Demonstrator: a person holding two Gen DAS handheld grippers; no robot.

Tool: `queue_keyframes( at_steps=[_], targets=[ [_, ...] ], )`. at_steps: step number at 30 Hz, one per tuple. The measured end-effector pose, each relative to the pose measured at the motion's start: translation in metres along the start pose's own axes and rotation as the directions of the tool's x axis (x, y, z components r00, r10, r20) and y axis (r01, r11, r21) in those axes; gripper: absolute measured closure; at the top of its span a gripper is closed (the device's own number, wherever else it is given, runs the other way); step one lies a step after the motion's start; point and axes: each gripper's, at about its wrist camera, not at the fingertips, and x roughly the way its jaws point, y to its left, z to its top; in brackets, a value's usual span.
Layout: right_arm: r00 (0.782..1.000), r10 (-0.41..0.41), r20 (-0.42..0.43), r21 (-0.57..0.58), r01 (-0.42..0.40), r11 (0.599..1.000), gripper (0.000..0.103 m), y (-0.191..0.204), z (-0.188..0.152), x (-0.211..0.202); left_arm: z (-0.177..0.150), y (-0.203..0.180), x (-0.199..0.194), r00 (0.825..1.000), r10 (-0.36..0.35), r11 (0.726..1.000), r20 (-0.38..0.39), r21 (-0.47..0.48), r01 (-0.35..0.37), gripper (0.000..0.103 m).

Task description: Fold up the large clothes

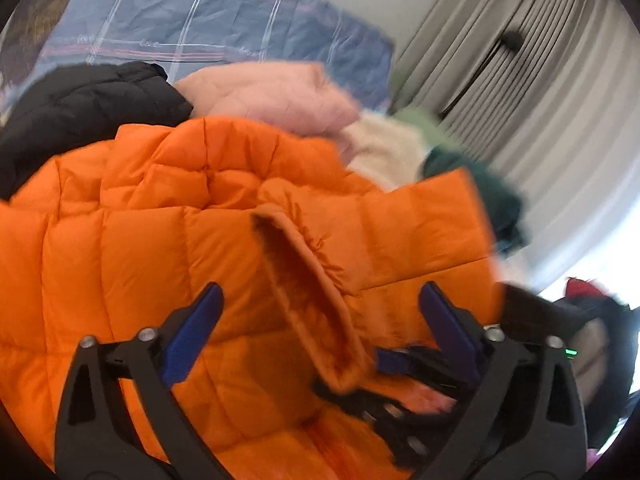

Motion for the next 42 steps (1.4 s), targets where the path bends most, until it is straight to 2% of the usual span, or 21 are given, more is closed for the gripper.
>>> queue_keyframes(
  at_steps=[2, 4, 6, 8, 10, 11, 13, 15, 17, 20, 22, 24, 25, 27, 29, 31, 33, 34, 36, 39, 42],
  targets=[
    [0.998, 0.015, 0.054, -0.03, -0.013, 0.999, 0.052, 0.001, -0.002, -0.017, 0.003, -0.003, 0.016, 0.995, 0.071, 0.997, -0.072, 0.038, -0.069, 0.091],
    [0.988, 0.032, 0.149, -0.068, -0.022, 0.997, 0.052, 0.002, -0.003, -0.042, 0.004, 0.004, 0.0, 0.996, 0.089, 0.996, -0.023, 0.018, -0.089, 0.091],
    [0.956, 0.011, 0.293, -0.093, 0.017, 0.996, 0.052, 0.002, -0.003, -0.075, 0.004, 0.011, -0.024, 0.99, 0.131, 0.991, 0.045, 0.035, -0.132, 0.091],
    [0.906, -0.088, 0.413, -0.05, 0.119, 0.992, 0.052, -0.003, -0.003, -0.101, 0.003, 0.027, -0.057, 0.978, 0.182, 0.982, 0.101, 0.032, -0.186, 0.091],
    [0.844, -0.251, 0.475, 0.05, 0.259, 0.965, 0.052, -0.013, -0.002, -0.114, -0.005, 0.047, -0.085, 0.962, 0.24, 0.969, 0.133, 0.027, -0.245, 0.09],
    [0.839, -0.296, 0.457, 0.082, 0.292, 0.953, 0.052, -0.02, 0.0, -0.111, -0.009, 0.057, -0.094, 0.955, 0.263, 0.963, 0.137, 0.022, -0.268, 0.086],
    [0.891, -0.336, 0.306, 0.121, 0.314, 0.942, 0.052, -0.042, 0.007, -0.083, -0.021, 0.087, -0.1, 0.932, 0.341, 0.939, 0.123, -0.005, -0.344, 0.077],
    [0.925, -0.358, 0.13, 0.16, 0.337, 0.928, 0.052, -0.064, 0.006, -0.05, -0.032, 0.108, -0.092, 0.919, 0.387, 0.922, 0.08, -0.036, -0.385, 0.053],
    [0.929, -0.365, 0.067, 0.164, 0.35, 0.922, 0.053, -0.069, 0.005, -0.038, -0.048, 0.126, -0.077, 0.908, 0.418, 0.908, 0.018, -0.039, -0.417, 0.048],
    [0.914, -0.395, 0.098, 0.146, 0.379, 0.914, 0.052, -0.062, 0.003, -0.047, -0.054, 0.124, -0.083, 0.899, 0.434, 0.901, 0.051, -0.027, -0.433, 0.043],
    [0.915, -0.392, 0.098, 0.151, 0.376, 0.914, 0.052, -0.063, 0.002, -0.048, -0.049, 0.113, -0.091, 0.867, 0.49, 0.871, 0.088, -0.02, -0.49, 0.036],
    [0.913, -0.394, 0.107, 0.17, 0.374, 0.912, 0.052, -0.063, 0.001, -0.058, -0.045, 0.094, -0.106, 0.815, 0.557, 0.824, 0.16, 0.01, -0.566, 0.032],
    [0.91, -0.399, 0.107, 0.178, 0.378, 0.909, 0.052, -0.055, 0.009, -0.057, -0.042, 0.082, -0.119, 0.799, 0.562, 0.814, 0.216, 0.029, -0.58, 0.031],
    [0.916, -0.393, 0.078, 0.172, 0.376, 0.91, 0.052, -0.044, 0.016, -0.057, -0.036, 0.063, -0.131, 0.805, 0.522, 0.831, 0.283, 0.044, -0.554, 0.021],
    [0.93, -0.366, 0.028, 0.131, 0.359, 0.924, 0.052, -0.035, 0.031, -0.047, -0.028, 0.047, -0.129, 0.841, 0.45, 0.87, 0.299, 0.066, -0.489, 0.016],
    [0.936, -0.351, 0.001, 0.093, 0.35, 0.932, 0.052, -0.027, 0.043, -0.04, -0.017, 0.035, -0.106, 0.879, 0.403, 0.891, 0.255, 0.111, -0.44, 0.015],
    [0.926, -0.377, 0.016, 0.06, 0.376, 0.925, 0.051, -0.025, 0.051, -0.034, -0.014, 0.033, -0.068, 0.885, 0.429, 0.879, 0.181, 0.141, -0.455, 0.015],
    [0.912, -0.408, 0.026, 0.04, 0.407, 0.912, 0.044, -0.027, 0.051, -0.029, -0.02, 0.036, -0.05, 0.884, 0.446, 0.872, 0.142, 0.151, -0.465, 0.015],
    [0.862, -0.506, 0.021, -0.027, 0.506, 0.862, 0.028, -0.041, 0.042, -0.009, -0.028, 0.049, -0.013, 0.868, 0.49, 0.85, 0.077, 0.179, -0.495, 0.006],
    [0.862, -0.506, 0.015, -0.041, 0.506, 0.861, 0.026, -0.052, 0.031, 0.002, -0.035, 0.063, 0.006, 0.885, 0.462, 0.87, 0.055, 0.166, -0.465, 0.004],
    [0.842, -0.539, 0.03, -0.08, 0.539, 0.838, 0.025, -0.042, 0.03, 0.001, -0.037, 0.061, 0.002, 0.878, 0.476, 0.862, 0.058, 0.17, -0.478, 0.004]
  ],
)
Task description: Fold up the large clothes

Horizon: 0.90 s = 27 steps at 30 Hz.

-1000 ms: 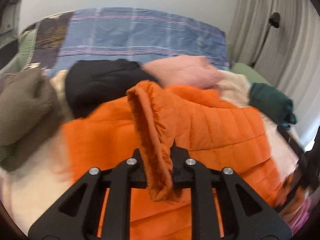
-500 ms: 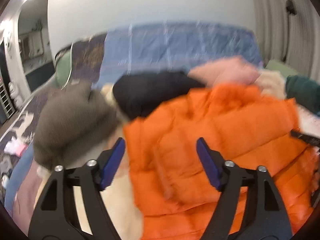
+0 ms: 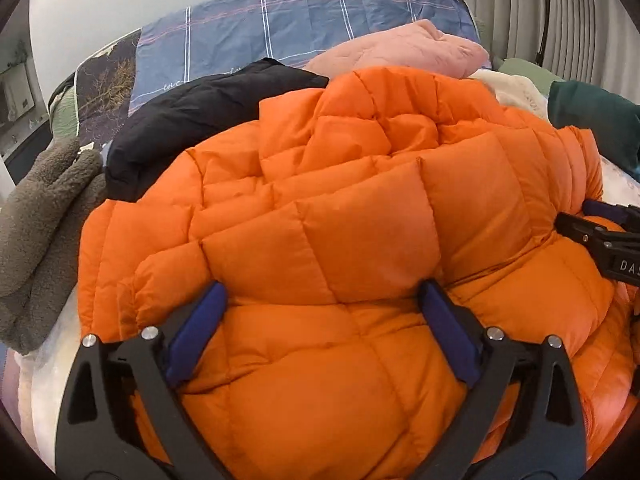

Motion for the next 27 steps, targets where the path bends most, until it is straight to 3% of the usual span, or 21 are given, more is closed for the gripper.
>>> queue_keyframes(
  at_steps=[4, 8, 12, 13, 14, 17, 25, 27],
  targets=[
    [0.998, 0.066, 0.022, 0.014, -0.066, 0.998, 0.025, -0.003, 0.014, -0.026, 0.011, 0.0, -0.026, 0.999, -0.011, 1.0, 0.039, 0.015, 0.011, 0.005],
    [0.995, 0.071, 0.07, -0.008, -0.071, 0.997, 0.024, 0.003, 0.054, -0.032, 0.04, 0.002, -0.044, 0.994, 0.014, 1.0, 0.112, 0.025, -0.017, 0.005],
    [0.999, 0.002, -0.048, -0.006, -0.002, 1.0, 0.011, 0.01, 0.07, 0.015, 0.06, 0.009, -0.009, 0.998, 0.055, 0.998, 0.019, -0.027, -0.055, 0.005],
    [0.998, -0.009, -0.059, -0.011, 0.008, 1.0, 0.003, 0.01, 0.066, 0.033, 0.055, 0.012, 0.013, 0.994, 0.104, 0.994, -0.027, -0.023, -0.105, 0.004],
    [0.999, -0.001, -0.035, -0.018, 0.0, 1.0, 0.001, 0.01, 0.058, 0.046, 0.046, 0.014, 0.033, 0.994, 0.1, 0.994, -0.042, -0.028, -0.101, 0.002],
    [1.0, -0.015, 0.002, -0.02, 0.015, 1.0, 0.001, 0.013, 0.05, 0.052, 0.034, 0.027, 0.045, 0.999, 0.023, 0.993, -0.032, -0.113, -0.027, 0.002],
    [1.0, -0.007, 0.008, -0.022, 0.007, 1.0, 0.001, 0.011, 0.05, 0.055, 0.033, 0.027, 0.043, 0.999, 0.038, 0.994, -0.027, -0.105, -0.04, 0.002],
    [1.0, 0.031, 0.002, -0.015, -0.031, 0.999, 0.001, 0.007, 0.05, 0.041, 0.036, 0.027, 0.035, 0.998, 0.06, 0.993, -0.027, -0.104, -0.063, 0.002]
  ],
)
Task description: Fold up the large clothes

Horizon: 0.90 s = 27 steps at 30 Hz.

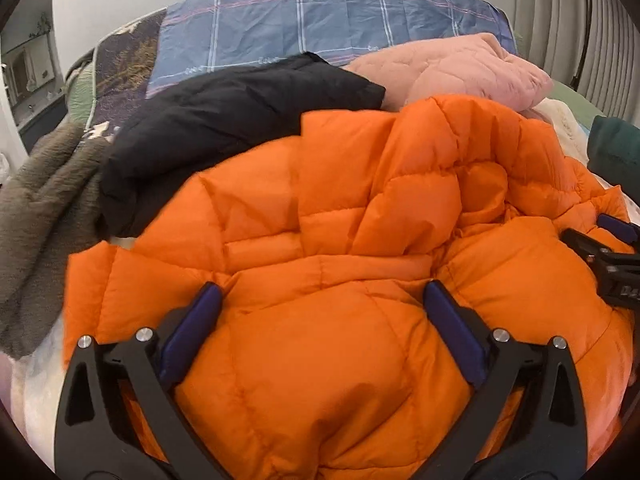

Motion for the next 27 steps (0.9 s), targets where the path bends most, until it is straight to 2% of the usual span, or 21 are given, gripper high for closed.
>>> queue_keyframes(
  at_steps=[2, 5, 8, 10, 12, 13, 14, 16, 18, 22, 24, 26, 27],
  targets=[
    [0.999, 0.034, 0.001, 0.025, -0.034, 0.999, 0.001, -0.011, -0.001, -0.029, -0.003, 0.002, -0.025, 0.999, 0.032, 0.999, 0.016, 0.014, -0.032, 0.002],
    [0.994, 0.105, 0.042, 0.034, -0.106, 0.994, 0.001, -0.024, -0.016, -0.075, -0.013, 0.015, -0.079, 0.995, -0.012, 0.999, 0.097, 0.04, 0.008, 0.002],
    [0.99, 0.14, 0.035, 0.018, -0.141, 0.99, 0.001, -0.024, -0.038, -0.101, -0.036, 0.032, -0.118, 0.992, -0.051, 0.998, 0.117, 0.043, 0.047, 0.002],
    [0.993, 0.116, 0.001, 0.002, -0.116, 0.993, 0.001, -0.019, -0.051, -0.099, -0.054, 0.037, -0.123, 0.995, -0.07, 0.997, 0.076, 0.05, 0.066, 0.002],
    [0.997, 0.038, -0.072, -0.02, -0.04, 0.999, 0.001, -0.013, -0.061, -0.076, -0.069, 0.039, -0.105, 1.0, 0.009, 0.997, -0.001, 0.073, -0.009, 0.002],
    [0.992, 0.016, -0.123, -0.041, -0.021, 0.999, 0.001, -0.011, -0.068, -0.061, -0.082, 0.037, -0.083, 0.992, 0.095, 0.991, -0.088, 0.1, -0.086, 0.002],
    [0.991, 0.026, -0.128, -0.041, -0.032, 0.999, 0.001, -0.009, -0.072, -0.056, -0.089, 0.038, -0.073, 0.988, 0.102, 0.992, -0.12, 0.092, -0.091, 0.002],
    [0.996, 0.016, -0.092, -0.028, -0.019, 0.999, 0.001, -0.011, -0.071, -0.073, -0.094, 0.05, -0.084, 0.993, 0.059, 0.998, -0.102, -0.013, -0.061, 0.002],
    [0.997, 0.05, -0.053, -0.02, -0.051, 0.999, 0.001, -0.017, -0.073, -0.103, -0.095, 0.062, -0.105, 0.997, 0.029, 0.997, -0.069, -0.069, -0.033, 0.002],
    [0.997, 0.071, 0.039, -0.023, -0.07, 0.997, 0.001, -0.048, -0.096, -0.161, -0.124, 0.092, -0.164, 0.998, -0.058, 0.994, 0.03, -0.09, 0.061, 0.002],
    [0.996, 0.091, 0.024, 0.033, -0.092, 0.995, 0.001, -0.074, -0.122, -0.174, -0.146, 0.106, -0.178, 0.994, -0.108, 0.989, 0.028, -0.098, 0.11, 0.002],
    [0.99, 0.141, -0.028, 0.133, -0.136, 0.982, 0.006, -0.102, -0.15, -0.176, -0.175, 0.113, -0.186, 0.984, -0.179, 0.977, -0.008, -0.117, 0.177, 0.002],
    [0.983, 0.174, -0.051, 0.178, -0.162, 0.97, 0.017, -0.112, -0.161, -0.177, -0.191, 0.116, -0.186, 0.976, -0.215, 0.97, -0.044, -0.127, 0.208, 0.002]
  ],
)
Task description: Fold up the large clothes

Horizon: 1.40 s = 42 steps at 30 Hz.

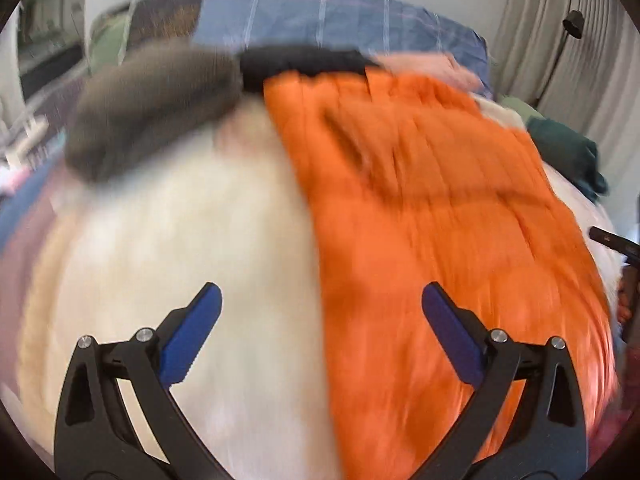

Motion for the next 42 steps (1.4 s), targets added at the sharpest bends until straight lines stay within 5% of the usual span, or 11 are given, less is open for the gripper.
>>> queue_keyframes(
  at_steps=[3, 11, 17, 21, 25, 26, 27, 29, 31, 36, 42],
  targets=[
    [0.996, 0.09, -0.022, 0.095, -0.088, 0.992, 0.035, -0.02, -0.028, -0.01, -0.025, 0.001, -0.001, 0.997, -0.059, 0.998, -0.041, 0.006, 0.059, 0.002],
    [0.984, 0.175, -0.032, 0.032, -0.174, 0.984, 0.035, -0.013, -0.067, -0.04, -0.067, -0.018, -0.024, 0.988, -0.155, 0.985, -0.028, 0.075, 0.156, 0.003],
    [0.93, 0.362, -0.069, 0.039, -0.36, 0.932, 0.035, -0.009, -0.097, -0.065, -0.091, -0.02, -0.049, 0.973, -0.232, 0.971, -0.008, 0.064, 0.232, 0.003],
    [0.924, 0.353, -0.145, 0.025, -0.353, 0.935, 0.035, 0.001, -0.113, -0.068, -0.091, -0.027, -0.052, 0.974, -0.223, 0.972, -0.029, 0.075, 0.224, 0.006],
    [0.908, 0.388, -0.157, 0.07, -0.382, 0.922, 0.034, 0.002, -0.128, -0.068, -0.103, -0.04, -0.066, 0.947, -0.317, 0.943, -0.042, 0.093, 0.32, 0.011],
    [0.902, 0.406, -0.146, 0.089, -0.396, 0.914, 0.035, 0.002, -0.129, -0.068, -0.107, -0.044, -0.067, 0.943, -0.33, 0.938, -0.045, 0.096, 0.333, 0.023],
    [0.895, 0.425, -0.135, 0.098, -0.415, 0.905, 0.044, 0.004, -0.128, -0.069, -0.109, -0.048, -0.066, 0.944, -0.326, 0.939, -0.049, 0.096, 0.329, 0.049],
    [0.885, 0.456, -0.097, 0.081, -0.449, 0.89, 0.07, 0.013, -0.121, -0.077, -0.104, -0.052, -0.064, 0.97, -0.243, 0.968, -0.029, 0.063, 0.244, 0.089],
    [0.882, 0.47, -0.044, 0.057, -0.467, 0.882, 0.091, 0.019, -0.11, -0.09, -0.095, -0.055, -0.076, 0.966, -0.255, 0.966, 0.033, 0.05, 0.254, 0.094],
    [0.835, 0.532, 0.138, 0.022, -0.54, 0.841, 0.098, 0.026, -0.074, -0.133, -0.061, -0.075, -0.138, 0.928, -0.263, 0.961, 0.264, 0.16, 0.226, 0.095],
    [0.753, 0.58, 0.311, -0.104, -0.58, 0.808, 0.098, 0.036, -0.054, -0.205, -0.036, -0.079, -0.207, 0.835, -0.288, 0.956, 0.469, 0.188, 0.224, 0.094]
  ],
)
